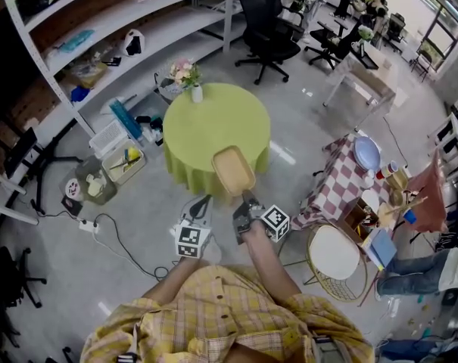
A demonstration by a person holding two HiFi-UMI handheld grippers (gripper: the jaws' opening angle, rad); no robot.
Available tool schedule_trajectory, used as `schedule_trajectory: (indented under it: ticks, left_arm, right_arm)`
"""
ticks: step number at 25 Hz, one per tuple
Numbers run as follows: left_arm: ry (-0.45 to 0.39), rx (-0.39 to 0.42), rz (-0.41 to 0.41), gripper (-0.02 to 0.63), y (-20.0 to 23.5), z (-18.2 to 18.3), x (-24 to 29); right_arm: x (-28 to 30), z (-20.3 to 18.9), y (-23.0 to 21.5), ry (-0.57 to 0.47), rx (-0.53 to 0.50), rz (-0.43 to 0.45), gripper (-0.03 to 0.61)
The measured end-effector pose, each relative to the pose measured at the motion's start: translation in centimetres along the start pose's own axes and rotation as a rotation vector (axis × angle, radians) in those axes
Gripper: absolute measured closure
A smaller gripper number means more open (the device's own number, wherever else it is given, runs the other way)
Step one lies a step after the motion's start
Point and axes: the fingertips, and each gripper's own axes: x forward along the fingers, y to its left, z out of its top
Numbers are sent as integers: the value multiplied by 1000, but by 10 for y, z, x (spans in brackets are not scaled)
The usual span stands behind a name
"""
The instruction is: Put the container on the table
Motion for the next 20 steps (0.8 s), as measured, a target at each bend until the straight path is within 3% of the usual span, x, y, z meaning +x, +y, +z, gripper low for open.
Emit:
schedule_trajectory:
  ticks: [8,20]
  left_arm:
    - [2,8,2,607,47,28,53]
    - [6,4,3,607,116,37,112]
  right_arm:
    - [67,21,25,-5,6,-7,561]
    - [162,34,41,-1,-30,-28,561]
